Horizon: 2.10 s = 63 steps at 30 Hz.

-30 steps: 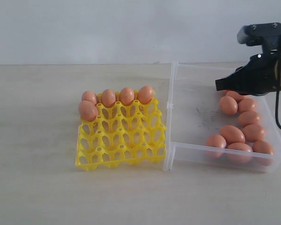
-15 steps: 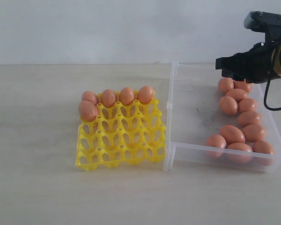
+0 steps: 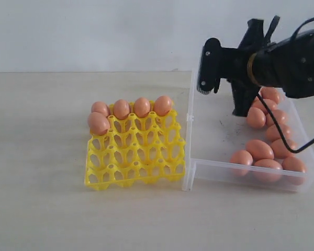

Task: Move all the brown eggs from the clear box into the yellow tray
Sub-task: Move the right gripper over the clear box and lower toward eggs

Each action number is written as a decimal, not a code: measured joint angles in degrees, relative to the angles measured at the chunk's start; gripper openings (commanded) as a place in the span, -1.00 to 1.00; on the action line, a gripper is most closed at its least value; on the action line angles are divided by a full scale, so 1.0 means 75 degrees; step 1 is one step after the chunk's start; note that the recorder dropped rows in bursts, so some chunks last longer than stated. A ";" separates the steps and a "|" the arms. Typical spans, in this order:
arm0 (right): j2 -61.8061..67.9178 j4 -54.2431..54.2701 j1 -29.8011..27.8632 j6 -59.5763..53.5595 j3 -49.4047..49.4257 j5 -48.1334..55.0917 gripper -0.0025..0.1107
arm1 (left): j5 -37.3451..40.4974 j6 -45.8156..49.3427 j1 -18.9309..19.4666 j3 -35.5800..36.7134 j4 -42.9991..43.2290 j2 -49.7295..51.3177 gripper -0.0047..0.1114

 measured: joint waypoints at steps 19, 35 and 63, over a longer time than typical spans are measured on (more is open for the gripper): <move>0.1876 1.1212 -0.0994 -0.4030 -0.4659 0.6485 -0.58 | 0.0000 0.0000 0.0000 0.0000 0.0000 0.0000 -0.85; 0.2717 1.3667 -0.1255 -0.4439 -0.4706 0.5911 -0.14 | 0.0000 0.0000 0.0000 0.0000 0.0000 0.0000 -0.85; 0.3935 1.2559 -0.1964 -0.3657 -0.5268 0.4922 0.13 | 0.0000 0.0000 0.0000 0.0000 0.0000 0.0000 -0.85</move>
